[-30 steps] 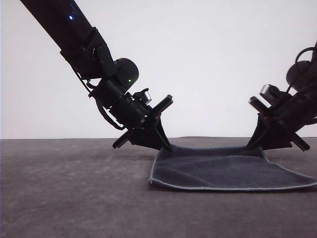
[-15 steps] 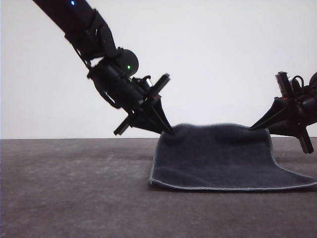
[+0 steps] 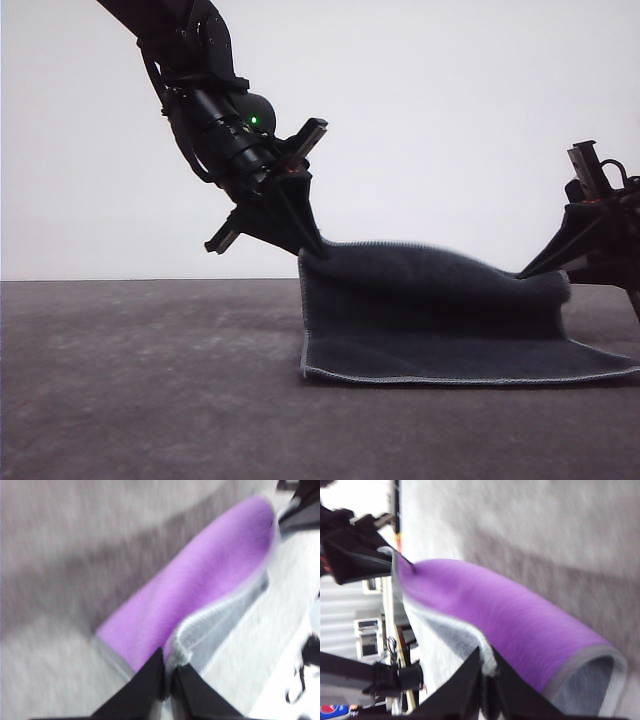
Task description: Fold clothes
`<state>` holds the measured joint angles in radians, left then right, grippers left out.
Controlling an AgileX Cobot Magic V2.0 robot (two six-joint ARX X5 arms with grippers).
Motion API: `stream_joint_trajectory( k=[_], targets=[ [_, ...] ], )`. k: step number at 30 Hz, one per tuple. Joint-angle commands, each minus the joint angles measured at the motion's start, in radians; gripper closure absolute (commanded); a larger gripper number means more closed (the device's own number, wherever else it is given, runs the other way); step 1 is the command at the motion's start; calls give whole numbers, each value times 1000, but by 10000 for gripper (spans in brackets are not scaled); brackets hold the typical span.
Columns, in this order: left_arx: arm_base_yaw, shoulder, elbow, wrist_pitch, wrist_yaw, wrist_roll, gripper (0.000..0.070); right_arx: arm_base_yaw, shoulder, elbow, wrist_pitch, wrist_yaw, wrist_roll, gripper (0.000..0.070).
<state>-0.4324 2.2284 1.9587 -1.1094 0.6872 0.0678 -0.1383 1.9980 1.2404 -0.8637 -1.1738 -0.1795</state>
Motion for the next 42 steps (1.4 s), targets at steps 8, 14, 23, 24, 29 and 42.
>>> stream_joint_trajectory(
  k=[8,14,23,24,29,42],
  targets=[
    [-17,31,28,-91,32,56,699,-1,8,39,-209,69,-148,700],
    [-35,31,28,-108,32,54,587,-2,8,58,-252,102,-154,699],
    [-48,31,28,-131,32,52,459,-3,8,65,-280,105,-169,582],
    [-48,31,28,-134,32,51,425,-3,8,65,-284,105,-169,544],
    [-47,31,28,-158,32,52,385,-3,8,66,-300,104,-169,369],
    [-25,29,44,-155,9,53,385,-3,-30,126,-380,101,-242,271]
  ],
)
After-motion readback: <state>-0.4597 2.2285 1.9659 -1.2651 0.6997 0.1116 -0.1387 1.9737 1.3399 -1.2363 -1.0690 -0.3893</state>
